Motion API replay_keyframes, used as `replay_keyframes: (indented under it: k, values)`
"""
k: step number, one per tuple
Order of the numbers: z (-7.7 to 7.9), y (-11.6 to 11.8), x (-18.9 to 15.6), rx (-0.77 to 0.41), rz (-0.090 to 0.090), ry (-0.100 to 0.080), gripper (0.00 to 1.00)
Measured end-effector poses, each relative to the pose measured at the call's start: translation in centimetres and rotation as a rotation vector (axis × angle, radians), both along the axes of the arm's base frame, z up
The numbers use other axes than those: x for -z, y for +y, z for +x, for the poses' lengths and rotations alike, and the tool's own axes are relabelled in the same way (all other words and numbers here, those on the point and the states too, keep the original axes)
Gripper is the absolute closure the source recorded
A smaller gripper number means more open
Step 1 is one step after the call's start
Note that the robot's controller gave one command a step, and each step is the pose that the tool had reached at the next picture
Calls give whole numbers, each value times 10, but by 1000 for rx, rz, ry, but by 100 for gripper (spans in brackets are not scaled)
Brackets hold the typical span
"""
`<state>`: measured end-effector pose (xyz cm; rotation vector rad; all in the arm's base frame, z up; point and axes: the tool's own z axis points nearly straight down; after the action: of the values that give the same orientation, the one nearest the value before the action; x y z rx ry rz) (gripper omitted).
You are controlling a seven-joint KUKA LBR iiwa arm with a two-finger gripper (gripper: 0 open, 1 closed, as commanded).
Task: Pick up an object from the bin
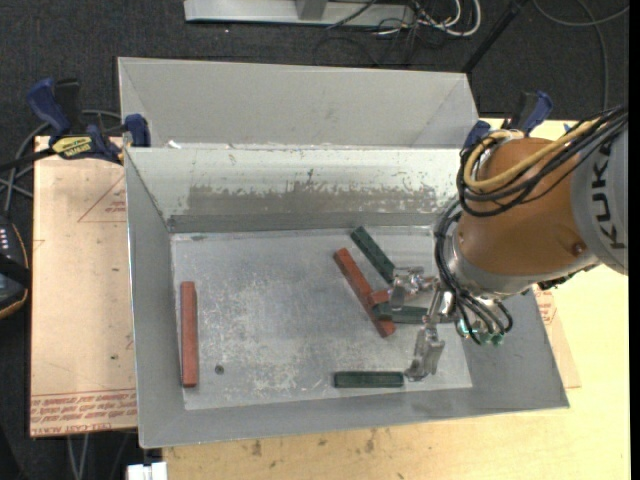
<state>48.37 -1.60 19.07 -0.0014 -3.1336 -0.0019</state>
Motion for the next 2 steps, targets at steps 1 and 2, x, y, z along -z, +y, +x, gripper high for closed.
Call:
replay_keyframes:
  k: [1, 2]
  values:
    - [8, 23, 122, -48, 0, -15, 0]
    - [6, 23, 121, -48, 0, -8, 100]
